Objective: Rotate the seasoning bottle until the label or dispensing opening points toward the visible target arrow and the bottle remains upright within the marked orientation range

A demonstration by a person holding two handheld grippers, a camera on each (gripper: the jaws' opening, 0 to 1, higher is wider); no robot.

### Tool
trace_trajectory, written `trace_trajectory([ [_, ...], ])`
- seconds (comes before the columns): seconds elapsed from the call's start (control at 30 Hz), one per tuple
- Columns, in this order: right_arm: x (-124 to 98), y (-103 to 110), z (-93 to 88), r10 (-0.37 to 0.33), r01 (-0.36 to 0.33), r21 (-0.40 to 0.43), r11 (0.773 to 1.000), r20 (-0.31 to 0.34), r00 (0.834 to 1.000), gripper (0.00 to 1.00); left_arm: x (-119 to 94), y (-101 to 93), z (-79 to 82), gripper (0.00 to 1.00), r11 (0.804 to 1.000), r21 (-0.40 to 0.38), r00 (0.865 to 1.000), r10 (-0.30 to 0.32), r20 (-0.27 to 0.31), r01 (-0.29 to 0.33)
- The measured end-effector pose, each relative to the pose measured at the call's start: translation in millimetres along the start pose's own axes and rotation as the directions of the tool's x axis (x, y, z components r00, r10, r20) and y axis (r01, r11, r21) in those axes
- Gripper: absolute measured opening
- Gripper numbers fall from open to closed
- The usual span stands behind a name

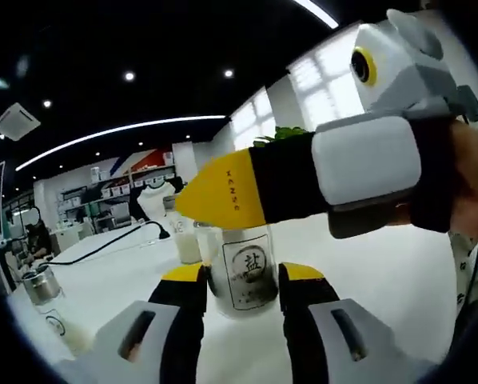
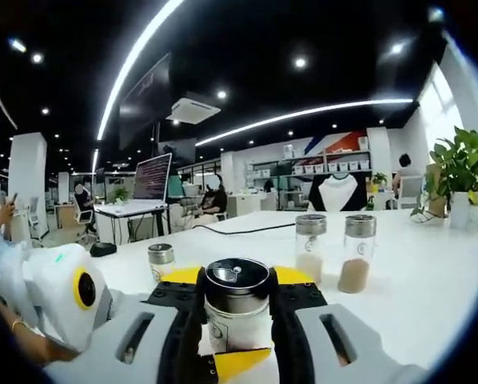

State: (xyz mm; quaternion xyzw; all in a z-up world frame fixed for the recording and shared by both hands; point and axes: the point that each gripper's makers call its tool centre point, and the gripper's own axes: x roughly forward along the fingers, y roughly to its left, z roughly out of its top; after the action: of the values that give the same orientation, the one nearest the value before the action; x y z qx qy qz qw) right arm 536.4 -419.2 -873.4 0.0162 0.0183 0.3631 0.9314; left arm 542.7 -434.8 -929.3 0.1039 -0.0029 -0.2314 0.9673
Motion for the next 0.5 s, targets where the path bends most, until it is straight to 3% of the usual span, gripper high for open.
trace_trajectory([
  [0.13, 1, 6, 3.3, -0.013, 0.013, -0.032, 0.999, 0.007, 1.0, 0.29, -2, 5.4, 0.5, 0.4, 0.998, 0.003, 0.998, 0.069, -0.006, -0.069],
  [0.5, 4, 15, 7.8, -0.033, 0.034, -0.063, 0.997, 0.018, 0.999, 0.29, -1, 10.9, 3.9, 0.4, 0.993, -0.011, 0.993, 0.114, 0.002, -0.114],
])
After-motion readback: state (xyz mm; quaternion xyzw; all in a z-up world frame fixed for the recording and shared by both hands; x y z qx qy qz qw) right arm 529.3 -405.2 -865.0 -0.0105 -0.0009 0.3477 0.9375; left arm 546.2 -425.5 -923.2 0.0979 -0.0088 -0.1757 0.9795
